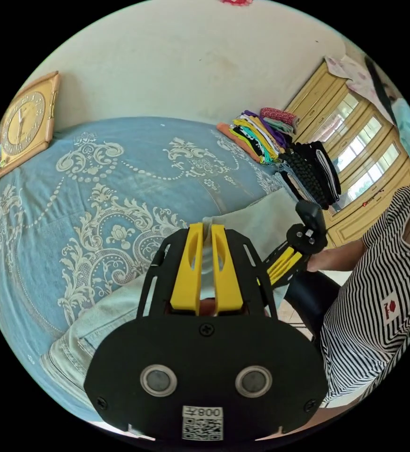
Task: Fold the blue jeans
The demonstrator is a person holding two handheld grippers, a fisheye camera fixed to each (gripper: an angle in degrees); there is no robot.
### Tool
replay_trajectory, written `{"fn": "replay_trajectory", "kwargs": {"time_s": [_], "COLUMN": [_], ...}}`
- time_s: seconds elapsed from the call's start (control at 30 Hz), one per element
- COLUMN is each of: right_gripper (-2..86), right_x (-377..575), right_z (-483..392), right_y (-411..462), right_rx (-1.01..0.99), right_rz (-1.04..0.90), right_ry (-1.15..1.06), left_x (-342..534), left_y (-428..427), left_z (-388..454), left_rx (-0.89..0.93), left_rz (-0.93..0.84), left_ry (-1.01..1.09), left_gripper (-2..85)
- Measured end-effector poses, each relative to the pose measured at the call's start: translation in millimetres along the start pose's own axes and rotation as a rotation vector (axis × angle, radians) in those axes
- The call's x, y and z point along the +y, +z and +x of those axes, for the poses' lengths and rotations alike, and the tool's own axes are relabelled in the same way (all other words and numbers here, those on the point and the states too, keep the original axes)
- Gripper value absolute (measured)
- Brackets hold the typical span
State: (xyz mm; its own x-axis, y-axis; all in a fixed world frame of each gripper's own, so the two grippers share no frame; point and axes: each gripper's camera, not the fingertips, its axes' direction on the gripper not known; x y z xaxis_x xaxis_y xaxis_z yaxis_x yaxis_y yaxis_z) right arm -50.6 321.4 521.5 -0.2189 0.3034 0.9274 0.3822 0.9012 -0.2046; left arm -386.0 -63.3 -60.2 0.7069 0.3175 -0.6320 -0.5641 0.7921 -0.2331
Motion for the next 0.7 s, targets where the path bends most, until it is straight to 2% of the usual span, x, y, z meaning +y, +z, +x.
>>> {"fn": "replay_trajectory", "kwargs": {"time_s": [0.13,0.23,0.3,0.47,0.7], "right_gripper": [1.1,2.9,4.8,6.3,6.1], "right_x": [-15,-42,-68,-133,-169], "right_z": [11,15,21,42,51], "right_y": [-58,-82,-70,0,37], "right_rx": [-0.002,0.148,0.272,0.211,0.169], "right_rz": [0.258,0.345,0.271,-0.042,-0.131], "right_ry": [-0.001,-0.085,-0.136,-0.341,-0.492], "left_x": [37,59,74,97,126], "left_y": [-20,-31,-40,-54,-70], "left_z": [0,-6,-13,-25,-46], "left_rx": [-0.011,-0.012,-0.014,-0.028,-0.035], "left_rz": [0.040,0.056,0.067,0.050,0.030], "left_ry": [0.025,0.026,0.028,0.064,0.104], "left_gripper": [2.5,2.3,2.2,2.1,2.4]}}
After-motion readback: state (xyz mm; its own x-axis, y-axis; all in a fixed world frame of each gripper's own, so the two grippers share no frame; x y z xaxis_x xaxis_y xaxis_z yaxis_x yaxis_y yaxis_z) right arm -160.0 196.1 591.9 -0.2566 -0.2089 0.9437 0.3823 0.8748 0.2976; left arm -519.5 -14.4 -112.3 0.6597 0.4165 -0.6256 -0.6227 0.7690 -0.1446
